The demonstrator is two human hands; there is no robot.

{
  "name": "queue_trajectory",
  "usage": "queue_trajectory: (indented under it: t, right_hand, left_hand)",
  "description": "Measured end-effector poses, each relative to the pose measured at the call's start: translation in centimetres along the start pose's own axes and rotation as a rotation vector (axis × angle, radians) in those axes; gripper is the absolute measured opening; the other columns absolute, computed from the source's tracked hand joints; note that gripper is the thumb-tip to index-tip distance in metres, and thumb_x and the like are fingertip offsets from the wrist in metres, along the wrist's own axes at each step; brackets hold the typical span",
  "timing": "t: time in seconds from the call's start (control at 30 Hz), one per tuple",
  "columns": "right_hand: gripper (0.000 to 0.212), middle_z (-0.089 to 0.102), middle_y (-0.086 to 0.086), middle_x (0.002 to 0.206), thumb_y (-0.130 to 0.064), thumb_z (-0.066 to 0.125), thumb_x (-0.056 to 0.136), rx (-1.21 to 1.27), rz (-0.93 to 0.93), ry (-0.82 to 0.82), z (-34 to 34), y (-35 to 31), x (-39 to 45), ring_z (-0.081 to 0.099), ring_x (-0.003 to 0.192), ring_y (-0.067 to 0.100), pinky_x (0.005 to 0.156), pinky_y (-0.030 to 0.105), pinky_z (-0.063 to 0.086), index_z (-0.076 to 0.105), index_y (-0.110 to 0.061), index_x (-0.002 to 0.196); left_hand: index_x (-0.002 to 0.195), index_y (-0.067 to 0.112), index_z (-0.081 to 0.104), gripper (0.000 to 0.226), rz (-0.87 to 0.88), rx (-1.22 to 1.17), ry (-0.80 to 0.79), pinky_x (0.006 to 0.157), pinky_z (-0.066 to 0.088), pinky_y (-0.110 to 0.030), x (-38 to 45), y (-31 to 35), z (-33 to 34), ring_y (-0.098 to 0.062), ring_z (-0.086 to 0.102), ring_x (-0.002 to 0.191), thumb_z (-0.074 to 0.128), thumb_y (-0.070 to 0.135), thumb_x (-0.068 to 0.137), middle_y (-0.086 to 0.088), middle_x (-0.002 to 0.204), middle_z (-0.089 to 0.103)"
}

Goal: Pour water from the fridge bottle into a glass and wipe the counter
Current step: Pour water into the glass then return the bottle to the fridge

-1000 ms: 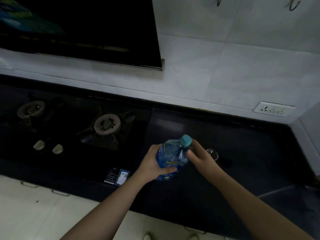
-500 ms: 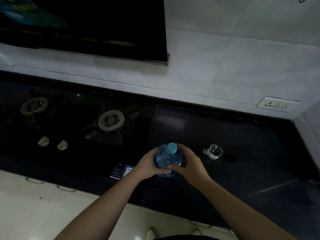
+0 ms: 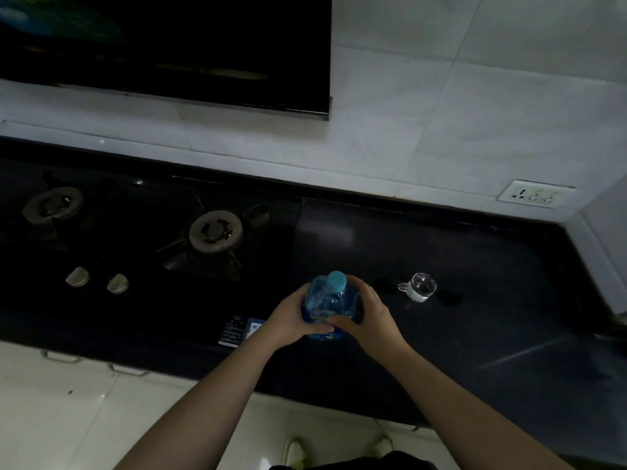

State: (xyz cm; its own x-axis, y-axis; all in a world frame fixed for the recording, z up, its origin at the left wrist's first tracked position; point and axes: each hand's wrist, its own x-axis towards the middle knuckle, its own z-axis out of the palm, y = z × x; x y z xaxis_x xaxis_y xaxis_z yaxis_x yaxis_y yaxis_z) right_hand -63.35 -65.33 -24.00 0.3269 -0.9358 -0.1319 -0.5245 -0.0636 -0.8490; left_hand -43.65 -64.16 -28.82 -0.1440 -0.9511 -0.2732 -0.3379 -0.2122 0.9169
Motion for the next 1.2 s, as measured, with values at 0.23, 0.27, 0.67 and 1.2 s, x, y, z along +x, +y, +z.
queue_trajectory:
  t: [0.23,0.27,0.67,1.2]
  right_hand:
    - [0.079,0.047,-0.012,0.136,-0.034,0.079,0.077,-0.046,0.034,-0.004,0.2,-0.2,-0.2,0.048,0.12,0.002,0.096,0.02,0.044,0.034,-0.039,0.141]
    - [0.078,0.047,-0.012,0.137,-0.035,0.079,0.077,-0.046,0.041,-0.01,0.2,-0.1,-0.1,0.049,0.121,0.002,0.098,0.023,0.045,0.034,-0.04,0.141]
    - [0.094,0.04,-0.016,0.143,-0.05,0.072,0.08,0.074,0.167,-0.121,-0.4,-1.0,-0.9,0.044,0.13,0.006,0.103,0.026,0.043,0.014,-0.037,0.152]
    - [0.058,0.027,-0.001,0.158,-0.052,0.037,0.098,-0.795,-0.04,-0.226,-4.9,0.5,-9.8,0.021,0.145,0.022,0.117,0.042,0.022,0.027,-0.029,0.151]
  left_hand:
    - [0.137,0.038,0.046,0.092,-0.034,-0.039,-0.011,0.1,0.047,-0.024,0.3,-0.8,0.0,0.004,0.059,0.114,0.095,0.026,0.06,0.016,0.124,0.064]
    - [0.135,0.042,0.045,0.091,-0.04,-0.034,-0.008,0.1,0.047,-0.023,0.3,-0.9,0.0,0.005,0.058,0.114,0.095,0.026,0.06,0.017,0.124,0.064]
    - [0.149,0.038,0.031,0.119,-0.098,0.011,0.039,0.112,0.039,-0.034,-1.1,0.2,-0.2,-0.003,0.046,0.131,0.094,0.051,0.049,0.016,0.143,0.049]
    - [0.14,0.026,0.048,0.081,-0.28,0.999,0.323,0.106,0.033,-0.042,-12.0,4.9,4.9,-0.019,0.041,0.136,0.021,0.079,0.085,0.004,0.145,0.05]
